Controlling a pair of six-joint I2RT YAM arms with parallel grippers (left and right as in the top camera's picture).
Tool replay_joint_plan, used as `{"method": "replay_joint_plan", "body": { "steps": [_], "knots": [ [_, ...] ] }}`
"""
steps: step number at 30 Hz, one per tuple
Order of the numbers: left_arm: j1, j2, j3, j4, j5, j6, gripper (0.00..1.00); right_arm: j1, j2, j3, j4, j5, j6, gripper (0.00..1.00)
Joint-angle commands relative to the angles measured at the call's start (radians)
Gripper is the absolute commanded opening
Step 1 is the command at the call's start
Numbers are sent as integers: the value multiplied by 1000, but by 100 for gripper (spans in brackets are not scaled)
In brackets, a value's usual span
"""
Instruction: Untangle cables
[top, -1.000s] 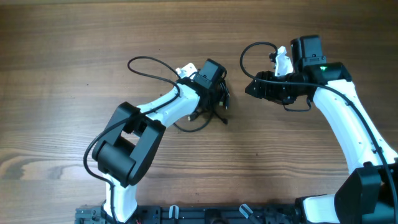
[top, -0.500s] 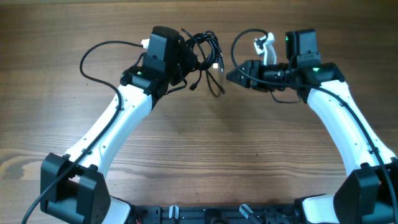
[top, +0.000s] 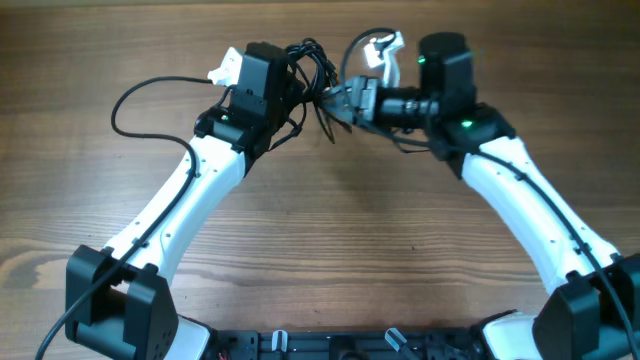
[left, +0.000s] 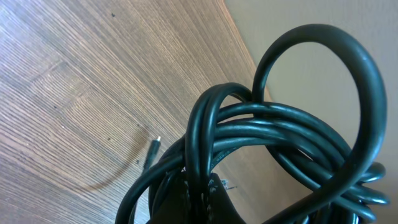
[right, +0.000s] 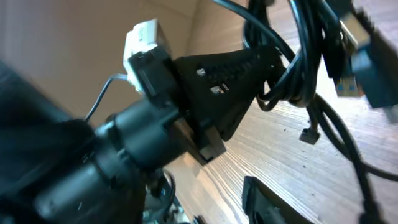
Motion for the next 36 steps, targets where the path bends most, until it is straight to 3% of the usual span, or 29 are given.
{"method": "replay_joint_plan", "body": {
  "steps": [1, 14, 17, 20, 21, 27, 31, 36],
  "knots": [
    [3, -6, 7, 10, 26, -113, 4, 29, 48, 5, 23, 155, 140, 49],
    [3, -6, 7, 44, 383, -217, 4, 29, 192, 5, 121, 214, 108, 47],
    [3, -6, 7, 60, 473, -227, 4, 29, 200, 5, 119, 266, 72, 38],
    [13, -10, 7, 80, 582, -224, 4, 23, 200, 5, 92, 317, 29, 13],
    [33, -16, 7, 95, 642, -204, 4, 13, 200, 5, 54, 355, 28, 4],
    [188, -53, 7, 152, 906, -170, 4, -48, 200, 5, -72, 408, -50, 4],
    [337, -64, 7, 309, 1191, -169, 4, -95, 200, 5, -132, 408, -126, 4],
    [518, -63, 7, 272, 1358, 19, 4, -135, 200, 5, -220, 396, -212, 4]
  ]
}}
